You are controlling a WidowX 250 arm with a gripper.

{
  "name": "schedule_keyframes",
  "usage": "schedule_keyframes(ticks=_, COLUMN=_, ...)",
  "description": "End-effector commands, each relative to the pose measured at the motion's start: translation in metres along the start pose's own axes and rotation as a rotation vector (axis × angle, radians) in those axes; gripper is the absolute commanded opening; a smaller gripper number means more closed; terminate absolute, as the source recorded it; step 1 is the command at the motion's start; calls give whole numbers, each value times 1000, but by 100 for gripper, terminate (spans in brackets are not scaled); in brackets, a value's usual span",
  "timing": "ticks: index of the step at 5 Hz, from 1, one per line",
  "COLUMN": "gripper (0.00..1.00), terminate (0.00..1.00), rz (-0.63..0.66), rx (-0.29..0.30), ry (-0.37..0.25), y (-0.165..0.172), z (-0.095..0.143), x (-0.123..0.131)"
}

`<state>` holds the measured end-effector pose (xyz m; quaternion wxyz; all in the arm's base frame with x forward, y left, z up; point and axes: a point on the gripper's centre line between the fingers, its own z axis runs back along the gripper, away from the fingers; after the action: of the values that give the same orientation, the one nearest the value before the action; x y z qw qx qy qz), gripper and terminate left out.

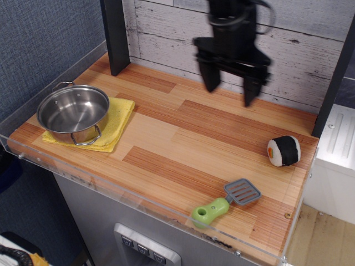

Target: Place the pot right beside the black/white spool

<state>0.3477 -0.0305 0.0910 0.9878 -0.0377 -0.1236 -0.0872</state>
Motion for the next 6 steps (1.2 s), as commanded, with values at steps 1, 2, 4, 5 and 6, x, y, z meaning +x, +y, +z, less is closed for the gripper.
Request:
schedule_keyframes(ticks=1, gripper=100, terminate=0, rz=315, rx=229, ry=-35, y=50, z=24, x=-28)
schedule_keyframes(ticks=2, gripper=100, terminate=0, rz=395, rx=258, ry=-13, y=65, z=23, x=-49)
schedule_keyframes(ticks=4, gripper=100, terminate=0, rz=553, rx=247, ry=-50, y=100, z=25, x=-85)
schedule_keyframes(ticks=5, gripper=100, terminate=0, rz=604, rx=258, ry=-45, y=119, z=25, x=-100)
schedule_keyframes(ticks=6, gripper=100, terminate=0, rz=659, rx=244, ry=-71, y=133, z=20, x=-105)
